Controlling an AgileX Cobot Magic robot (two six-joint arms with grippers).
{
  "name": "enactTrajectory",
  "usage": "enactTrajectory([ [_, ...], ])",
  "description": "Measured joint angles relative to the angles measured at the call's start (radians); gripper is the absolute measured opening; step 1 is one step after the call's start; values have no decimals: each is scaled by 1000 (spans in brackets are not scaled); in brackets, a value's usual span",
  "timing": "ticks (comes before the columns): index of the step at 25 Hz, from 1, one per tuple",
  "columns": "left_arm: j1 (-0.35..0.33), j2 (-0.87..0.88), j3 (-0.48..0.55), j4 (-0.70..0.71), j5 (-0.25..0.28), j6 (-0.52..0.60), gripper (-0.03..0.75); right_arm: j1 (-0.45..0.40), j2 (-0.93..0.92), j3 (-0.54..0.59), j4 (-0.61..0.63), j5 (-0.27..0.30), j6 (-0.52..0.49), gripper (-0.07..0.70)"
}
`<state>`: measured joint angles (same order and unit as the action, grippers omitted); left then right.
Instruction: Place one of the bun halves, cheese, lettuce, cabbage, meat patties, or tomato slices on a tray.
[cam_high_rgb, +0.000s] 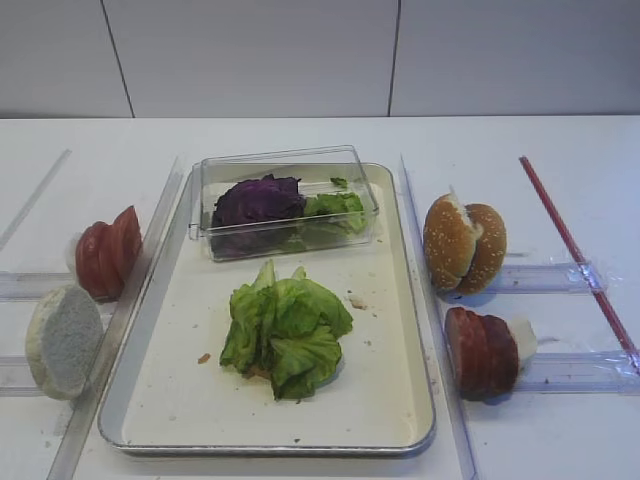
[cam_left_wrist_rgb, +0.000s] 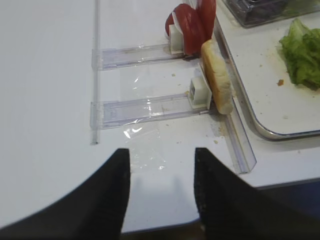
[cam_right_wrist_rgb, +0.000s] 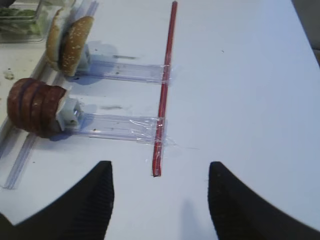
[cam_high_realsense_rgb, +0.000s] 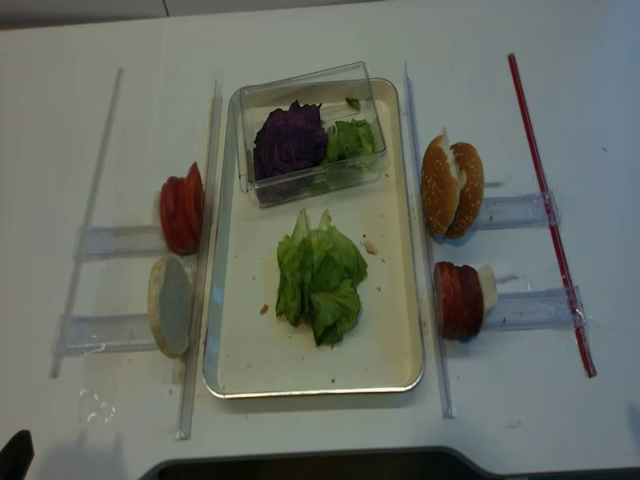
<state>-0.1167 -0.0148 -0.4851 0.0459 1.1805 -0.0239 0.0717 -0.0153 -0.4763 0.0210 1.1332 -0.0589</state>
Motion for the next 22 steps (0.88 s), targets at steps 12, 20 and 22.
enactTrajectory([
  [12,0,0,0,0,0,0,293,-42,0,0,-2,0,0,431],
  [20,0,0,0,0,0,0,293,-42,0,0,-2,0,0,431],
  [22,0,0,0,0,0,0,293,-42,0,0,-2,0,0,431],
])
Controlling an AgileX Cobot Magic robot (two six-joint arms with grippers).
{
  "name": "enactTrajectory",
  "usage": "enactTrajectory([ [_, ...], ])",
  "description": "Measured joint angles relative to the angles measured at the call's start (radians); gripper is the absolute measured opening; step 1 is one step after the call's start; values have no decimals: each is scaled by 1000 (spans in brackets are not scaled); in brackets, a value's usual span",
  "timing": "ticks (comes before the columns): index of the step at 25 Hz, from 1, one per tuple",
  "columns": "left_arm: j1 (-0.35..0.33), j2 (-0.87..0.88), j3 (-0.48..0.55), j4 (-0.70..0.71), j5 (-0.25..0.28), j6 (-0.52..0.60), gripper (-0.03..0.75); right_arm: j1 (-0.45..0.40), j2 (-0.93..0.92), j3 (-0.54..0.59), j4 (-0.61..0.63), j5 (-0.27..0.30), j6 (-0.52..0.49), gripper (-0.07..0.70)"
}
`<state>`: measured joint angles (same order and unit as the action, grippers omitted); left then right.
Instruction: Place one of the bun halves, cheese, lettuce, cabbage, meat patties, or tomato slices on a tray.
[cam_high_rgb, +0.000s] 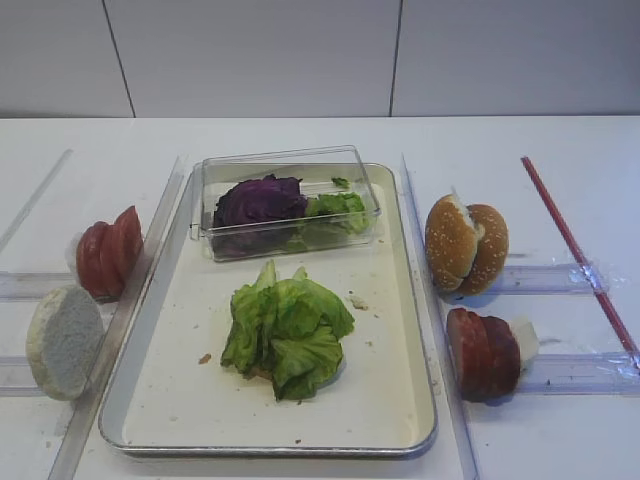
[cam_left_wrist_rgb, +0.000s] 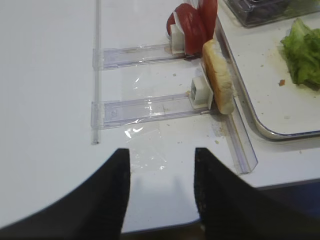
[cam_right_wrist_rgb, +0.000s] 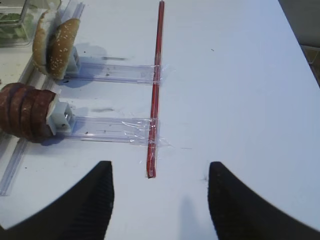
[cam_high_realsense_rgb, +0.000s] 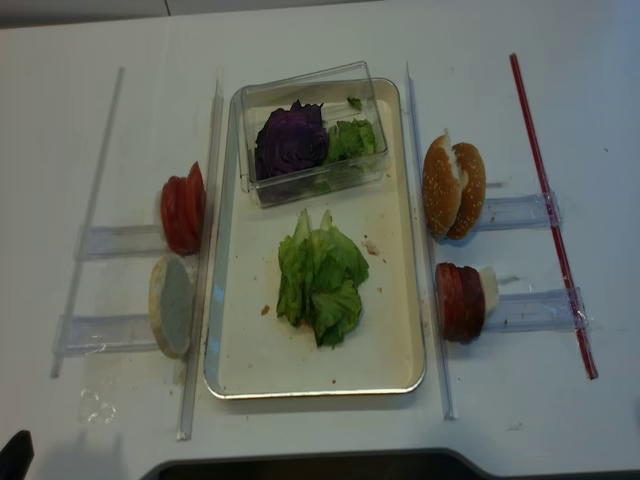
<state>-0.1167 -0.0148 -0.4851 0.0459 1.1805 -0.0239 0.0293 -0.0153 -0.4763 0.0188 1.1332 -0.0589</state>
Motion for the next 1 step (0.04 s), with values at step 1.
enactTrajectory([
  [1,0,0,0,0,0,0,293,0,0,0,0,0,0,431],
])
